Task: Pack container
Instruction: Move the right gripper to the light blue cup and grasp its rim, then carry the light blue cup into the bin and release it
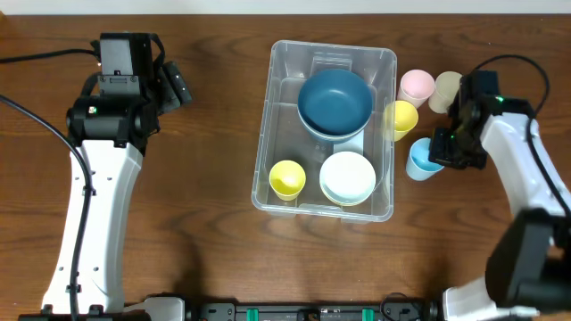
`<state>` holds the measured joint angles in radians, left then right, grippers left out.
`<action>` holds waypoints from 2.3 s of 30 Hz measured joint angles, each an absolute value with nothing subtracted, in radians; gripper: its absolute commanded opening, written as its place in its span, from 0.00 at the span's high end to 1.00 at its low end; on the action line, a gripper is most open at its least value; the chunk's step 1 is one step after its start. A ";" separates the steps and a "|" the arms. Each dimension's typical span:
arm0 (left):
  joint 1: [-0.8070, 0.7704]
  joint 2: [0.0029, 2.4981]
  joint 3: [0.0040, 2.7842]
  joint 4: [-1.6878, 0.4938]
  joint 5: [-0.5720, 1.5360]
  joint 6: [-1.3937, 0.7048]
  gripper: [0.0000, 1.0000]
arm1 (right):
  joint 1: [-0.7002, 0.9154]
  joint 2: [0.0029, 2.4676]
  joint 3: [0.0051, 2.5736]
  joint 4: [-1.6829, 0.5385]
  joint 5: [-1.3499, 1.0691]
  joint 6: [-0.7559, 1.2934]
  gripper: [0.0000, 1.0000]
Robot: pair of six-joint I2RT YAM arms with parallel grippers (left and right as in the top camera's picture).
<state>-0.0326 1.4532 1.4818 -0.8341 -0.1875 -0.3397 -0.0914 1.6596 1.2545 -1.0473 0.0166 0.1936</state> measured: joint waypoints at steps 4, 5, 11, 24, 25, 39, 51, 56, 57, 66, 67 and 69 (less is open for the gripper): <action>-0.033 1.453 1.482 -0.834 -0.187 -0.340 0.02 | -0.086 1.475 1.255 -1.063 0.003 0.194 0.99; -0.033 1.453 1.482 -0.834 -0.187 -0.340 0.02 | -0.081 1.422 1.256 -1.062 -0.009 0.194 0.99; -0.033 1.453 1.482 -0.834 -0.187 -0.340 0.02 | 0.022 1.158 1.266 -1.023 -0.092 0.198 0.99; -0.033 1.453 1.482 -0.834 -0.187 -0.340 0.02 | 0.517 1.168 1.269 -0.848 -0.123 0.213 0.99; -0.033 1.453 1.482 -0.834 -0.187 -0.340 0.02 | 0.542 1.193 1.269 -0.837 -0.123 0.216 0.99; -0.033 1.453 1.482 -0.834 -0.187 -0.340 0.02 | 0.707 1.532 1.269 -0.781 -0.032 0.257 0.99; -0.033 1.453 1.482 -0.834 -0.187 -0.340 0.02 | 0.707 1.534 1.269 -0.797 -0.019 0.276 0.53; -0.033 1.453 1.482 -0.834 -0.187 -0.340 0.02 | 0.707 1.534 1.269 -0.785 -0.019 0.274 0.50; -0.033 1.453 1.482 -0.834 -0.187 -0.340 0.02 | 0.707 1.534 1.269 -0.785 -0.019 0.274 0.50; -0.033 1.453 1.482 -0.834 -0.187 -0.340 0.02 | 0.534 1.501 1.340 -0.896 0.024 0.346 0.49; -0.033 1.453 1.482 -0.834 -0.187 -0.340 0.02 | 0.487 1.489 1.351 -0.908 0.030 0.358 0.48; -0.033 1.453 1.482 -0.834 -0.187 -0.340 0.02 | 0.384 1.467 1.366 -0.923 0.042 0.375 0.49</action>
